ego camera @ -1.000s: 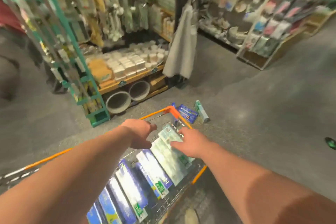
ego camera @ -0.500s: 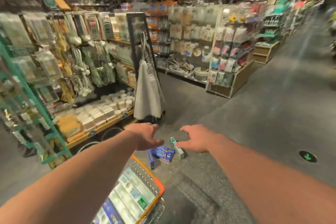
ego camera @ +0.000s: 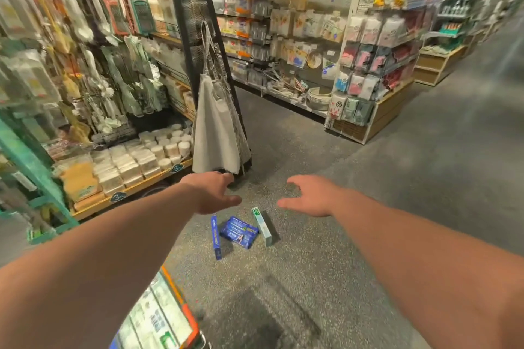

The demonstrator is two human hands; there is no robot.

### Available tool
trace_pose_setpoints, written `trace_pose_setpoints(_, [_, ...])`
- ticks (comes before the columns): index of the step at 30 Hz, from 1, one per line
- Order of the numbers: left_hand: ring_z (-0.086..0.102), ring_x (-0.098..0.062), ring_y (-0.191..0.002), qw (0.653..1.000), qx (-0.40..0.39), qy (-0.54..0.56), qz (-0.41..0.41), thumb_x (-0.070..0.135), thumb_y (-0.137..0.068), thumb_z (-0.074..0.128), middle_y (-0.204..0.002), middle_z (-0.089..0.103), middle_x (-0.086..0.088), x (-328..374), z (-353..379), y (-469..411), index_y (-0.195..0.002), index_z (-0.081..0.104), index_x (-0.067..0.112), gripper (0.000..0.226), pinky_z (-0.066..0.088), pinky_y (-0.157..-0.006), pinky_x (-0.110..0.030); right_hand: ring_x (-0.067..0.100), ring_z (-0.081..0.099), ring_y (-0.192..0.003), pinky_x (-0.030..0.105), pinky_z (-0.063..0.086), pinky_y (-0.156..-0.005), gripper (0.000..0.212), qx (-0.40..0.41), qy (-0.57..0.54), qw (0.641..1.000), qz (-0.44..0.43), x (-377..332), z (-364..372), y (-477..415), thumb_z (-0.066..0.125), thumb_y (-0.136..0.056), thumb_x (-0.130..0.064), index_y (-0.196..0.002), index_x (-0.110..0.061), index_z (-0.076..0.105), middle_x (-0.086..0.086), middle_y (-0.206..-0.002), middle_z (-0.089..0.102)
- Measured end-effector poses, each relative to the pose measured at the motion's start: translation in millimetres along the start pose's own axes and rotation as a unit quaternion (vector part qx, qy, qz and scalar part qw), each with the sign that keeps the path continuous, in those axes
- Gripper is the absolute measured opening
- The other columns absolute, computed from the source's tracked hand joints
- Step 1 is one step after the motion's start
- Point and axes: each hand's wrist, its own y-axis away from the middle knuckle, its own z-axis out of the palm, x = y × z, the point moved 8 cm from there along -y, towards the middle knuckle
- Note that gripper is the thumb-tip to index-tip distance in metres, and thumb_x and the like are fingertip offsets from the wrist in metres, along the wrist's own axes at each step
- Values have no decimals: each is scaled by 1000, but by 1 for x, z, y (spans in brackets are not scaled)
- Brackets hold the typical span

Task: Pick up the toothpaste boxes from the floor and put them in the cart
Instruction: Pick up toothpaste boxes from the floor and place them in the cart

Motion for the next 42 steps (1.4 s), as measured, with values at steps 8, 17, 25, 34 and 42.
trace_pose_setpoints(8, [59, -23, -120, 999, -29, 34, 0, 69, -95, 48, -137, 60, -2, -44, -3, -190, -151, 40, 26, 71, 51, -96, -37, 25, 49, -133, 45, 45, -105, 93, -37, 10, 999, 39, 46, -29, -167, 54, -80, -78, -155, -30, 28, 3, -152, 45])
trace_pose_setpoints(17, [62, -19, -108, 996, -53, 62, -26, 69, -95, 47, -129, 63, 1, -97, -18, -344, -147, 44, 26, 68, 51, -82, -33, 25, 50, -132, 44, 45, -105, 89, -98, 3, 995, 9, 60, -60, -345, 56, -82, -74, -155, -32, 28, 1, -152, 46])
trace_pose_setpoints(25, [59, -26, -121, 975, -87, 109, -171, 66, -94, 48, -135, 60, -3, -177, 30, -449, -140, 49, 22, 64, 51, -97, -42, 23, 51, -131, 34, 42, -106, 85, -173, 53, 973, -140, 34, -44, -557, 61, -86, -67, -152, -20, 36, 5, -149, 49])
trace_pose_setpoints(34, [56, -28, -125, 899, -129, 207, -363, 61, -96, 48, -141, 56, -2, -235, 105, -446, -145, 44, 24, 61, 49, -93, -39, 26, 48, -134, 30, 38, -104, 80, -291, 141, 884, -338, -75, 40, -680, 56, -90, -64, -153, -18, 36, 8, -148, 50])
trace_pose_setpoints(42, [60, -28, -116, 856, -131, 277, -416, 59, -96, 48, -130, 59, -4, -280, 235, -486, -139, 47, 21, 58, 51, -90, -41, 28, 46, -135, 36, 39, -109, 76, -356, 191, 835, -374, -99, 186, -739, 57, -92, -58, -153, -17, 35, 9, -150, 47])
